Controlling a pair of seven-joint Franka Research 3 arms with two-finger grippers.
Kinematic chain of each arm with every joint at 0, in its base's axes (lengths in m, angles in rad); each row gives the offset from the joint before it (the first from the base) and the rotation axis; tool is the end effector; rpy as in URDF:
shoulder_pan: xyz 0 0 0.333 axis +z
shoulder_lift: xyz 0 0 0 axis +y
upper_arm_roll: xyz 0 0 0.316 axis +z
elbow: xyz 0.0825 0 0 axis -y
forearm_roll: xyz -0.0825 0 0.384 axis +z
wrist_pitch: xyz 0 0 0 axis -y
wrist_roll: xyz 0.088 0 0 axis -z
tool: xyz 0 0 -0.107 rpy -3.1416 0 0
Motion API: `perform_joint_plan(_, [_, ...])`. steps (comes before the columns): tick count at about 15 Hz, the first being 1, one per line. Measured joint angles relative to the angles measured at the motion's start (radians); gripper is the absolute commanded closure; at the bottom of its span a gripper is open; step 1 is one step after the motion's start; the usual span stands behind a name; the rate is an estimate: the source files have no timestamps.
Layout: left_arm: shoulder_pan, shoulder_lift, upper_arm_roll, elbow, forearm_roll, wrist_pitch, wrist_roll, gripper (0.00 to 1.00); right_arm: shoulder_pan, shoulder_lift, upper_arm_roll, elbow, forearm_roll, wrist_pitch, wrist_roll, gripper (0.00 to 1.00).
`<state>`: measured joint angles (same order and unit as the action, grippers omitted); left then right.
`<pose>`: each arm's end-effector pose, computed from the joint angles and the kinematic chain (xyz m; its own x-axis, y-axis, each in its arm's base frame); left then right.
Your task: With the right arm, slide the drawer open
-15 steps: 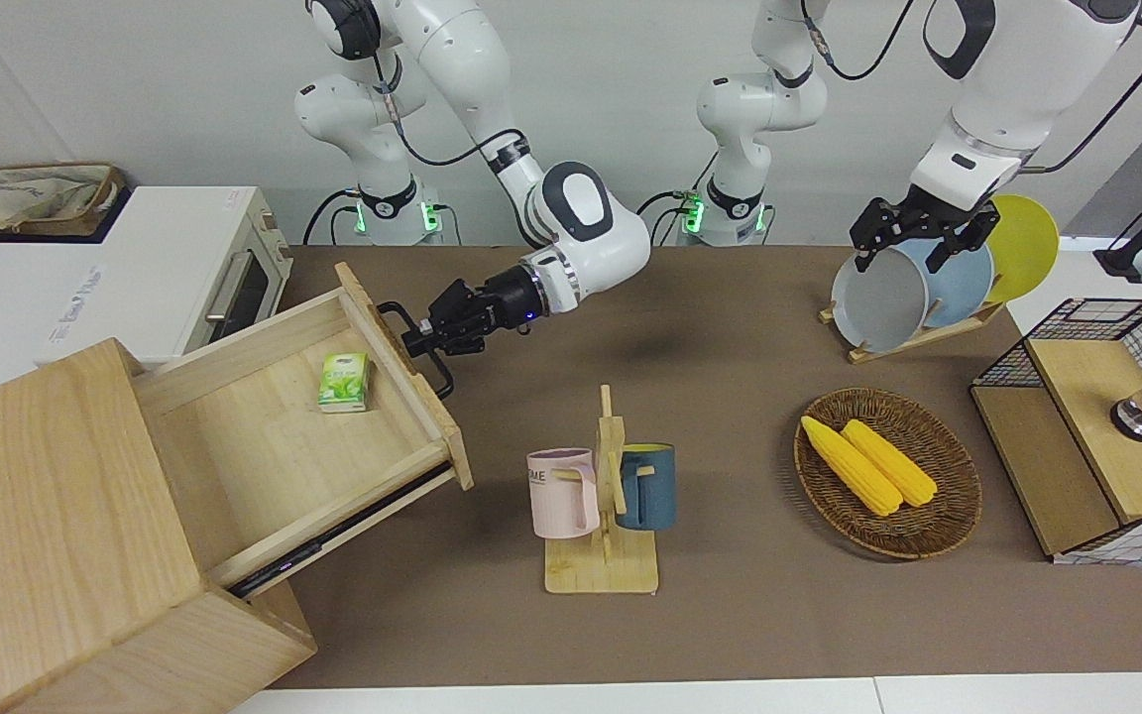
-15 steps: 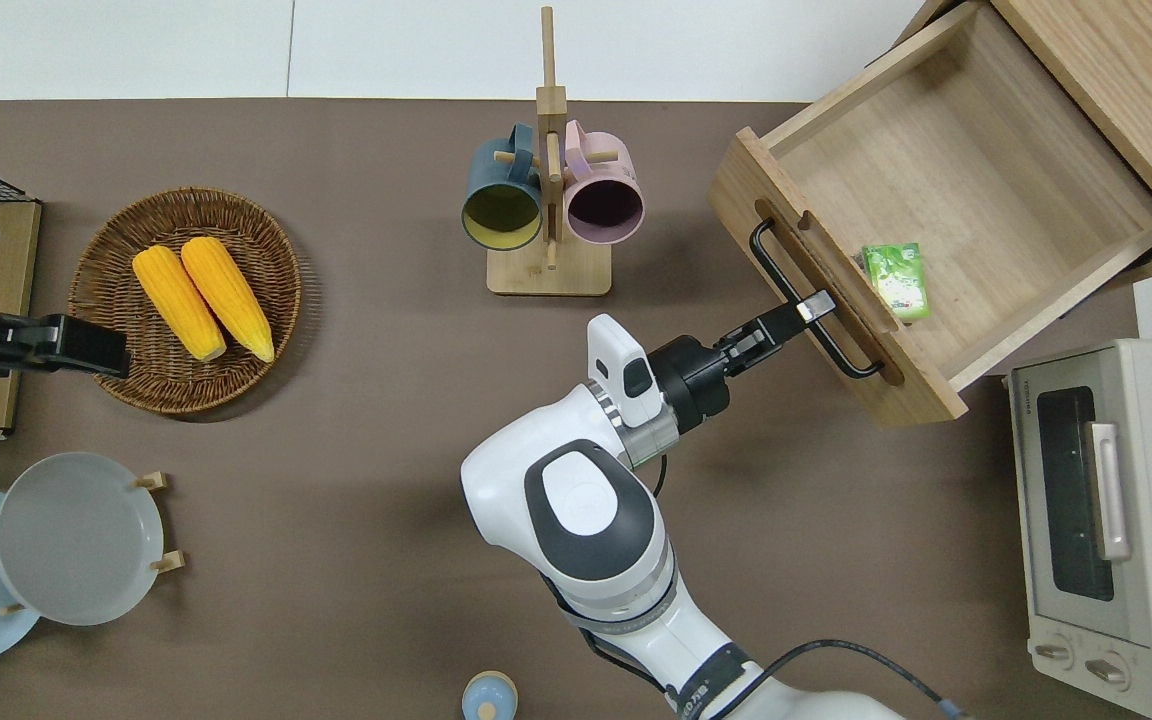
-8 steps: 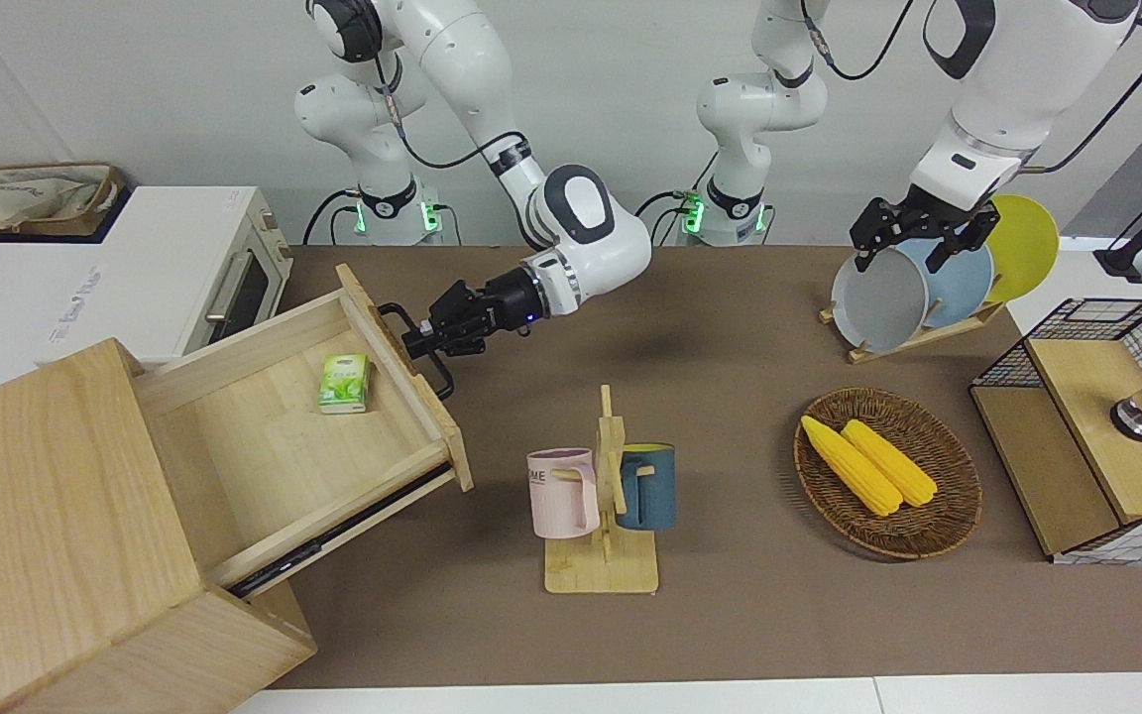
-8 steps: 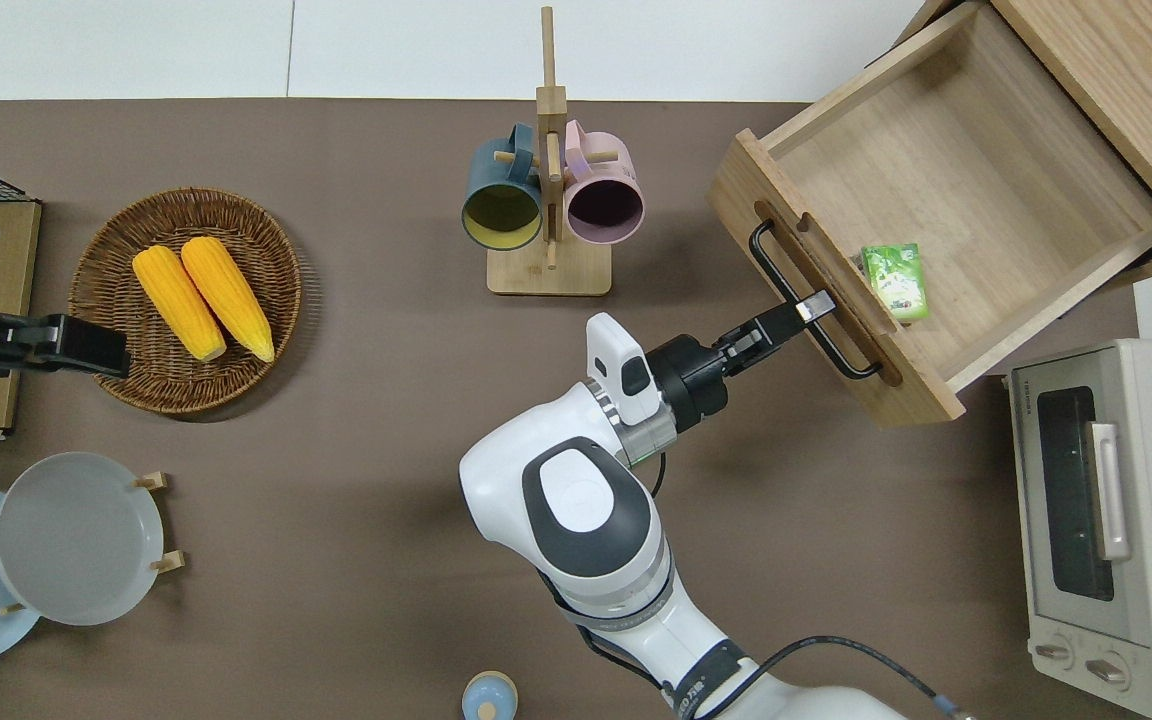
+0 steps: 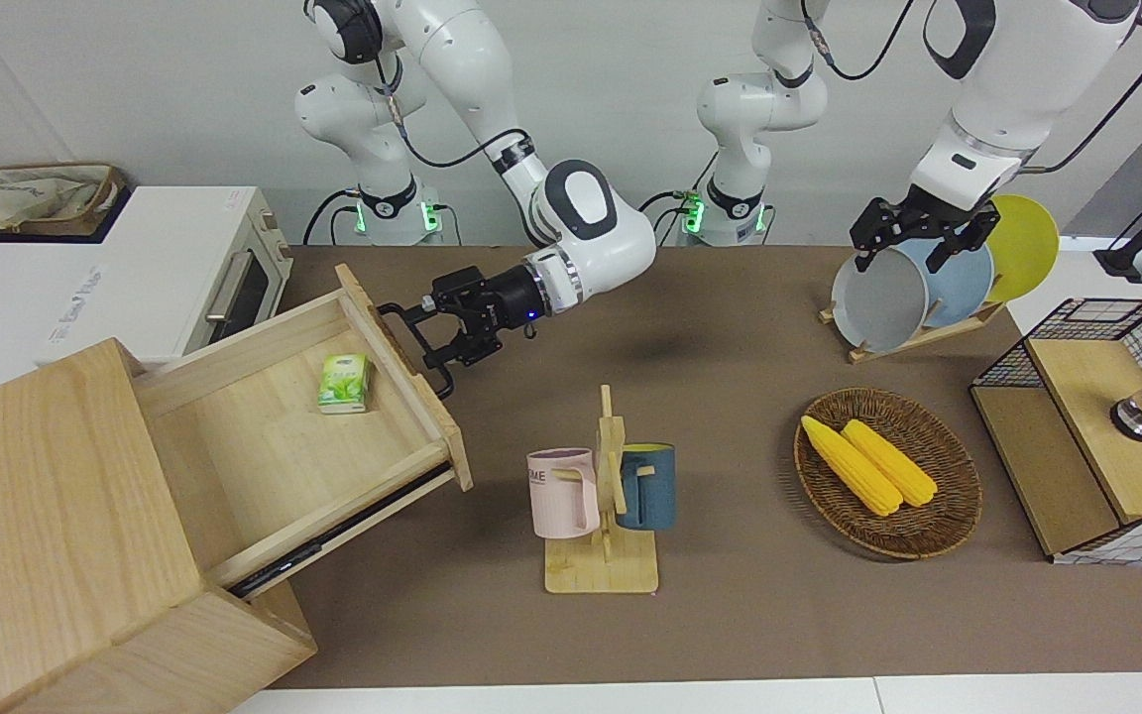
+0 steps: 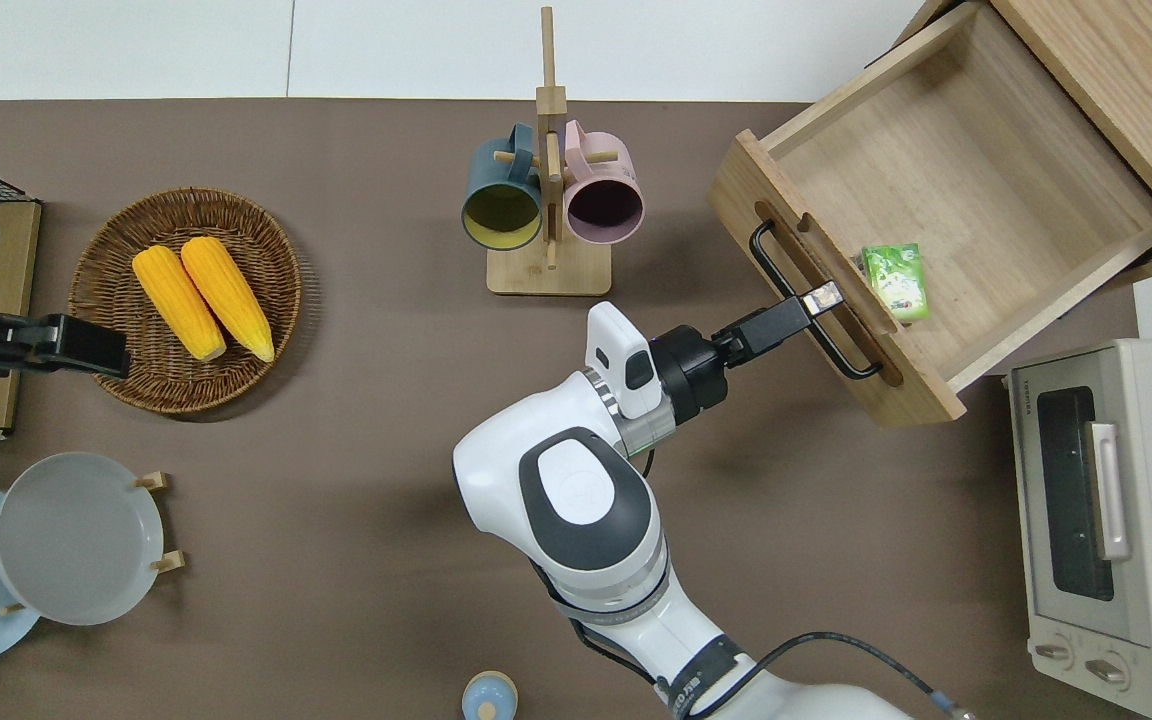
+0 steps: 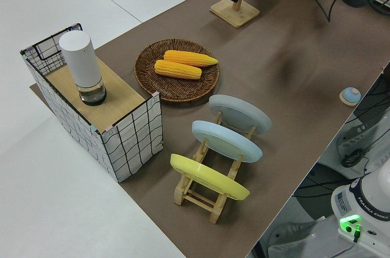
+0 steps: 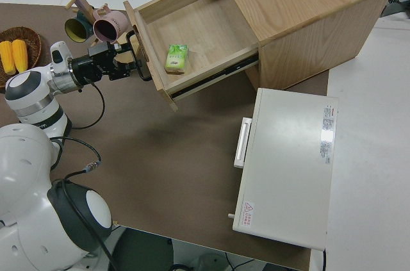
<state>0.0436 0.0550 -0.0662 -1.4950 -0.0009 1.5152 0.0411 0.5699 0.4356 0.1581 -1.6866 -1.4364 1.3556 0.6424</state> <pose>0.5660 -0.0118 0.6245 0.9974 -0.0637 -0.0345 -0.0636 -0.9980 0.0060 0.5543 0.3118 0.4013 0.8962 0.4390 0.0643 -0.0289 -0.0868 0.9958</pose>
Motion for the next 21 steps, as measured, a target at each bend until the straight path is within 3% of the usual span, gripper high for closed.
perform_joint_plan(8, [0.000, 0.000, 0.000, 0.000, 0.000, 0.000, 0.000, 0.01, 0.019, 0.006, 0.004, 0.038, 0.053, 0.000, 0.003, 0.009])
perform_joint_plan(16, [0.000, 0.000, 0.000, 0.000, 0.000, 0.000, 0.000, 0.01, 0.055, -0.010, 0.008, 0.201, 0.287, -0.002, -0.005, 0.009])
perform_joint_plan(21, [0.000, 0.000, 0.000, 0.000, 0.000, 0.000, 0.000, 0.01, 0.029, -0.096, 0.010, 0.241, 0.453, -0.002, -0.029, 0.009])
